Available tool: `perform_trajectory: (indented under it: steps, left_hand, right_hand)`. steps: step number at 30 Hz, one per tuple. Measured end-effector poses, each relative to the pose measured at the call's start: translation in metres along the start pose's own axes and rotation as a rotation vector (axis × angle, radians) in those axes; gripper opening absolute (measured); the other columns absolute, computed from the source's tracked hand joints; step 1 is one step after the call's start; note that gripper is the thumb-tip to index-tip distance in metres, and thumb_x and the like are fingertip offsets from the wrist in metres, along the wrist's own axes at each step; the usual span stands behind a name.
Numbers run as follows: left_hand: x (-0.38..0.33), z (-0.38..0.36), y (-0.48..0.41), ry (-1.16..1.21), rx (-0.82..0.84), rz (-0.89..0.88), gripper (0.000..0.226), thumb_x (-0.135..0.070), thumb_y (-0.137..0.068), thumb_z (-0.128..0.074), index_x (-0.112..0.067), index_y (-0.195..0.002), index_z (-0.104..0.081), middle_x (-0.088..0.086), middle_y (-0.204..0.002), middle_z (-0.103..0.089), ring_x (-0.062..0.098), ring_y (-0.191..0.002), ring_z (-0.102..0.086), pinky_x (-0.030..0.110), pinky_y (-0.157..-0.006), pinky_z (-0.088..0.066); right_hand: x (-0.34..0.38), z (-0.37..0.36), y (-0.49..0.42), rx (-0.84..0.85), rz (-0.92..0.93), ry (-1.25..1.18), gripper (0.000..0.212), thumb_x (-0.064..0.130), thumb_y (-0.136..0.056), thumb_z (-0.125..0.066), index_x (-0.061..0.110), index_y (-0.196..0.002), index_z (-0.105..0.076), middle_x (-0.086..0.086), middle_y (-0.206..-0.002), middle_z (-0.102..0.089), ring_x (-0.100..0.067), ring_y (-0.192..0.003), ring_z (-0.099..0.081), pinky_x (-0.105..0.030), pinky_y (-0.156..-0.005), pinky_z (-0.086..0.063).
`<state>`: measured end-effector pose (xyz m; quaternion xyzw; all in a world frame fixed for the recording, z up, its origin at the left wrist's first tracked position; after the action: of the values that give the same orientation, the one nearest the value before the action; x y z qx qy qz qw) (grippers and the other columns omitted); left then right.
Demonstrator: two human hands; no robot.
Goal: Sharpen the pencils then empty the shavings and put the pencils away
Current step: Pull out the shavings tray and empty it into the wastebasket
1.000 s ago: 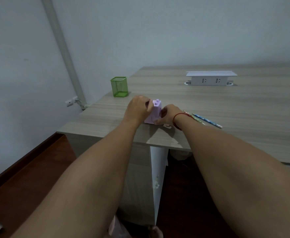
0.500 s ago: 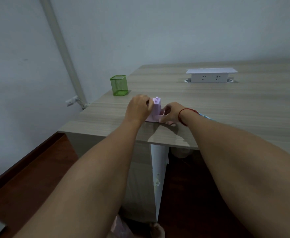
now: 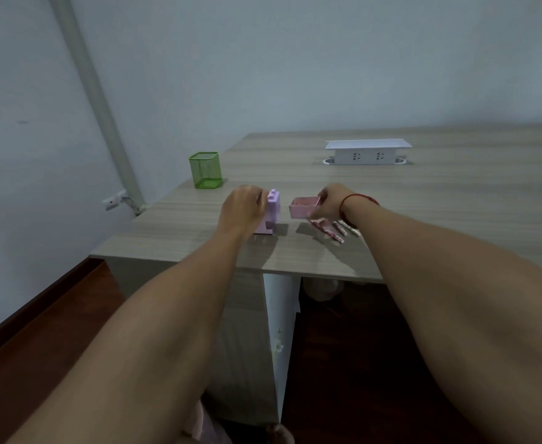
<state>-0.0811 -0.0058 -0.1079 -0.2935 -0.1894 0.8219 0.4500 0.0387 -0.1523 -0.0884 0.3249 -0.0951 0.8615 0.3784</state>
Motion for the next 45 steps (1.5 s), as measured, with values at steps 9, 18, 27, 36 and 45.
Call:
perform_trajectory:
  steps: [9, 18, 27, 36, 45]
  left_hand:
    - [-0.029, 0.038, -0.001, 0.111, -0.049, -0.052, 0.04, -0.033, -0.097, -0.04, -0.013, -0.128, -0.054, 0.012, -0.119, -0.066, 0.031, -0.109, -0.06, 0.042, -0.094, -0.048]
    - [0.053, 0.113, 0.068, 0.086, -0.276, 0.109, 0.029, -0.024, -0.093, -0.044, -0.016, -0.112, -0.065, 0.006, -0.094, -0.073, 0.023, -0.079, -0.064, 0.032, -0.072, -0.052]
    - [0.171, 0.139, 0.197, -0.075, -0.336, 0.356, 0.028, -0.026, -0.089, -0.045, -0.013, -0.104, -0.064, 0.012, -0.086, -0.072, 0.031, -0.079, -0.066, 0.036, -0.069, -0.053]
    - [0.257, 0.042, 0.311, -0.022, -0.145, 0.592, 0.026, -0.023, -0.09, -0.045, -0.012, -0.102, -0.065, 0.012, -0.083, -0.072, 0.032, -0.077, -0.067, 0.036, -0.067, -0.053]
    - [0.313, -0.055, 0.378, 0.091, 0.101, 0.888, 0.052, -0.048, -0.081, -0.026, -0.024, -0.109, -0.064, 0.004, -0.087, -0.071, 0.026, -0.08, -0.065, 0.04, -0.075, -0.057]
  right_hand:
    - [0.061, 0.027, 0.022, 0.017, 0.191, -0.24, 0.048, 0.016, -0.09, -0.066, 0.0, -0.132, -0.05, -0.012, -0.133, -0.056, -0.028, -0.105, -0.066, -0.033, -0.091, -0.055]
    - [0.151, -0.065, 0.043, 0.22, 0.307, -0.385, 0.059, 0.012, -0.087, -0.069, 0.007, -0.137, -0.039, -0.01, -0.137, -0.052, -0.024, -0.104, -0.06, -0.036, -0.091, -0.056]
    - [0.201, -0.231, 0.096, 0.411, 0.412, -0.362, 0.044, 0.013, -0.088, -0.067, 0.002, -0.128, -0.05, -0.006, -0.116, -0.062, -0.02, -0.102, -0.059, -0.038, -0.079, -0.058]
    - [0.138, -0.412, 0.082, 0.629, 0.187, -0.304, 0.057, 0.022, -0.084, -0.073, 0.007, -0.131, -0.045, -0.012, -0.123, -0.059, -0.025, -0.098, -0.066, -0.035, -0.078, -0.06]
    - [0.064, -0.524, 0.052, 0.746, 0.074, -0.169, 0.054, 0.027, -0.089, -0.064, 0.012, -0.137, -0.046, -0.008, -0.126, -0.058, -0.021, -0.096, -0.06, -0.036, -0.089, -0.054]
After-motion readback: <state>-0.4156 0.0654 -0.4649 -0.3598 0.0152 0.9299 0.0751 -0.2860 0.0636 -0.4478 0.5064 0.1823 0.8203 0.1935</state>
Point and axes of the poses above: each hand's wrist, its own y-axis away from the middle knuckle, its own z-axis out of the back of the hand, x = y × z, the point moved 3 cm from there along -y, towards the middle knuckle
